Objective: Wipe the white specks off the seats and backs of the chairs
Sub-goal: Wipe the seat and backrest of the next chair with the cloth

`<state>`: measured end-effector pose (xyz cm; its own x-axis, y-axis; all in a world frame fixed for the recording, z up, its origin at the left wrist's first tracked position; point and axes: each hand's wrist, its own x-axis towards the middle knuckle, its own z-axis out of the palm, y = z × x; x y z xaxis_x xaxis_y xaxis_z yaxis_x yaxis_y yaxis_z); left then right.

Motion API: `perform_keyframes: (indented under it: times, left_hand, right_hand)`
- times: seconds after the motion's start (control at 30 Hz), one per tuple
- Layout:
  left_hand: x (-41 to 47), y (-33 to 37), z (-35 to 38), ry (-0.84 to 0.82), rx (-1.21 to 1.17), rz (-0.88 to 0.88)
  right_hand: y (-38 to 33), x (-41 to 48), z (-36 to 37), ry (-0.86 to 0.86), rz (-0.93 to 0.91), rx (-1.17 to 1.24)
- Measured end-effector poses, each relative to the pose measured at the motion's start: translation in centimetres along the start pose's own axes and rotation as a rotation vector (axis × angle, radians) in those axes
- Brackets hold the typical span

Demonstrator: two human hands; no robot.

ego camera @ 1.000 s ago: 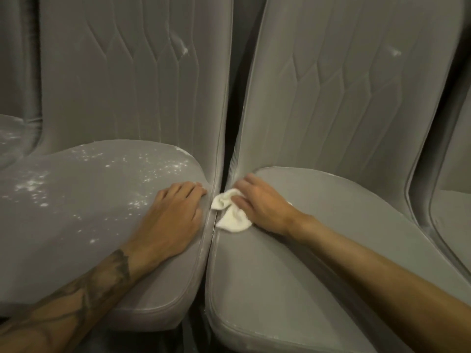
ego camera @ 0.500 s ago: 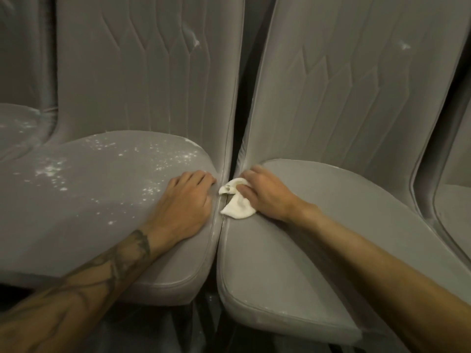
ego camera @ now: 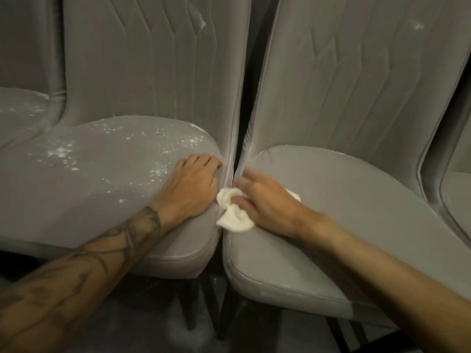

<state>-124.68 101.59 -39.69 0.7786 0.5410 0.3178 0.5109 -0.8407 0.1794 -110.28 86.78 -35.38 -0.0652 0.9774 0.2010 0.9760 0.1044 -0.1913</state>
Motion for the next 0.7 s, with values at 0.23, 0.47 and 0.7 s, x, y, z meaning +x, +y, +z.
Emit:
perform_keyframes:
  times: [0.23, 0.47, 0.7]
  left_hand:
    - [-0.1, 0.1, -0.2, 0.010, 0.011, 0.013]
    - [0.0, 0.1, -0.3, 0.007, 0.012, 0.007]
    - [-0.1, 0.3, -0.6, -0.004, 0.002, -0.004]
  right_hand:
    - [-3.2, -6.7, -1.2, -0.075, -0.124, 0.073]
    - [-4.7, -7.7, -0.4, -0.029, -0.074, 0.003]
    - [-7.0, -9.8, -0.3, -0.012, 0.014, -0.121]
